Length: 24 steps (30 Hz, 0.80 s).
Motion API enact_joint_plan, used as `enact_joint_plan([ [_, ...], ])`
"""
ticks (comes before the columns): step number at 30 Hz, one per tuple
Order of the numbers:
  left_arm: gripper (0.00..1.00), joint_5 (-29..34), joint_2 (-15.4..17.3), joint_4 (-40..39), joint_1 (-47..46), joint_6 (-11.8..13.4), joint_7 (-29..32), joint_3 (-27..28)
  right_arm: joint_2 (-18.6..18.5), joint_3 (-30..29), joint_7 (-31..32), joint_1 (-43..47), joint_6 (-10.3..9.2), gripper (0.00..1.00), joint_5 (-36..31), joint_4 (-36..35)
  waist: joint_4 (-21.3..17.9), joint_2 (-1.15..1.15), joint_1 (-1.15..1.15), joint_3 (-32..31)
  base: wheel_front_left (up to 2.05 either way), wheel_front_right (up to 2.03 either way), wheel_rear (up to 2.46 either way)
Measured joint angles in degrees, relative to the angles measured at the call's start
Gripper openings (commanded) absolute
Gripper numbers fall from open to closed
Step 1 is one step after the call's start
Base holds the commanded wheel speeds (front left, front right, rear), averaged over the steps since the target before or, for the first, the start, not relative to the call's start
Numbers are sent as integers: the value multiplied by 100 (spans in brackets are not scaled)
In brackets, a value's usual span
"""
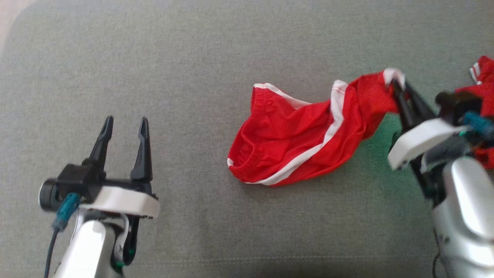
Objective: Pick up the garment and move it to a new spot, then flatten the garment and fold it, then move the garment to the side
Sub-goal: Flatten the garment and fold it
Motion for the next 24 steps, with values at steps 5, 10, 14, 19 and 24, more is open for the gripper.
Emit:
enact_joint_plan([
  [5, 100, 9, -97, 24, -286, -96, -5, 5, -163, -174, -402, -664, 0, 0, 248, 1065, 83, 0, 0, 176, 0, 0, 0],
  [10, 100, 66, -166, 32, -339, -151, -5, 41, -152, -193, -623, -715, 0, 100, 366, 2037, 101, 0, 0, 236, 0, 0, 0],
  [14, 100, 120, -205, 33, -331, -189, -5, 74, -143, -364, -915, -702, 0, 100, 375, 2439, 46, 0, 0, 189, 0, 0, 0],
  [19, 100, 160, -238, 55, -294, -222, -5, 179, -148, -560, -1339, -642, 0, 100, 485, 2444, -11, 0, 0, 45, 0, 0, 0],
  [24, 100, 216, -238, 54, -136, -248, -7, 249, -159, -583, -1577, -256, 0, 100, 515, 1711, -75, 0, 0, -179, 0, 0, 0],
])
